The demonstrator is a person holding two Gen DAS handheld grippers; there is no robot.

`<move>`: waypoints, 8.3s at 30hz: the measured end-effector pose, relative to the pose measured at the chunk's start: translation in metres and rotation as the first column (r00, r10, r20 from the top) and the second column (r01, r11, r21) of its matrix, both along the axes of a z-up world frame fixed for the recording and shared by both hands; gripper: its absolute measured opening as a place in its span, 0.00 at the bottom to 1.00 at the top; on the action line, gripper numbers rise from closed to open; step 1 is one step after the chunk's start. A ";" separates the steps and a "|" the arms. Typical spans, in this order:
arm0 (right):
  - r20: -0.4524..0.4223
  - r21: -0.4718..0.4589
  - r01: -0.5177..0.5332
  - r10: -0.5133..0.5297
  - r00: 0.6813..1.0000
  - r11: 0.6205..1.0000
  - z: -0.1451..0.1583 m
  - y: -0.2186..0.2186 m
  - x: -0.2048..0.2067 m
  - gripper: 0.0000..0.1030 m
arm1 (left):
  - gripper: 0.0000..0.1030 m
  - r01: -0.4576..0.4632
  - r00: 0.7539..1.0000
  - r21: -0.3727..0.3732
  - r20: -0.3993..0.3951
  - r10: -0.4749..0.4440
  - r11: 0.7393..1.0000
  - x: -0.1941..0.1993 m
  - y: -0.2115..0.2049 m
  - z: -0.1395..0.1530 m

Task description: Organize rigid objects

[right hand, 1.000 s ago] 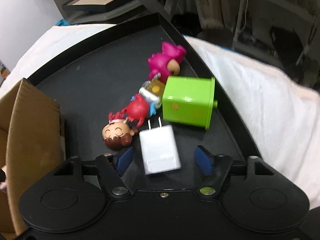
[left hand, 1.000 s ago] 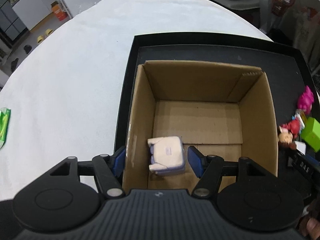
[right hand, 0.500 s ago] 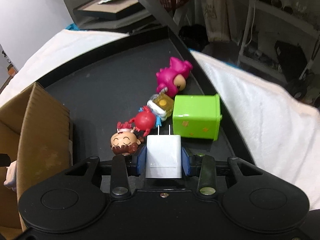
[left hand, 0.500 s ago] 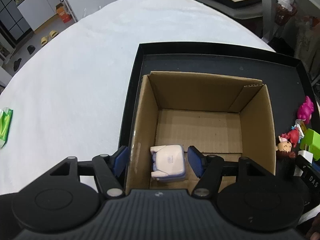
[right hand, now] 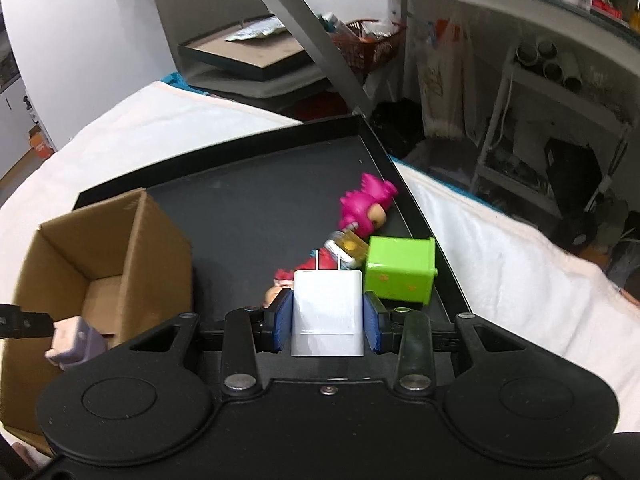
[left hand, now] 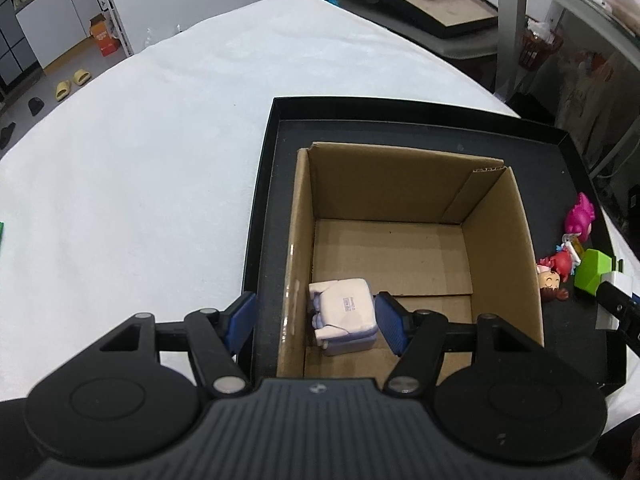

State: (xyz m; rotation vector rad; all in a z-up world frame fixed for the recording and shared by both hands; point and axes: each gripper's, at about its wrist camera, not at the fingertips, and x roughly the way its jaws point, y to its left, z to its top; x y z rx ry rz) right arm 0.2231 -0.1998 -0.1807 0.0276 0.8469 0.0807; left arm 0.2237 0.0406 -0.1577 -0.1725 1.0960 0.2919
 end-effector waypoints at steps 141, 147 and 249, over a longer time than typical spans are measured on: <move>0.070 0.050 0.065 -0.069 0.995 0.997 -0.018 -0.041 0.032 0.48 | 0.58 0.061 0.997 0.084 -0.056 -0.056 0.995 -0.001 -0.008 -0.003; 0.097 0.046 0.007 -0.012 0.995 0.999 0.000 -0.032 0.027 0.48 | 0.58 0.062 0.997 0.066 -0.042 -0.059 0.996 -0.006 -0.003 -0.002; 0.090 -0.034 -0.229 0.231 0.969 0.973 0.038 0.086 -0.004 0.91 | 0.35 0.081 0.994 -0.078 0.082 -0.074 0.994 -0.032 0.034 -0.002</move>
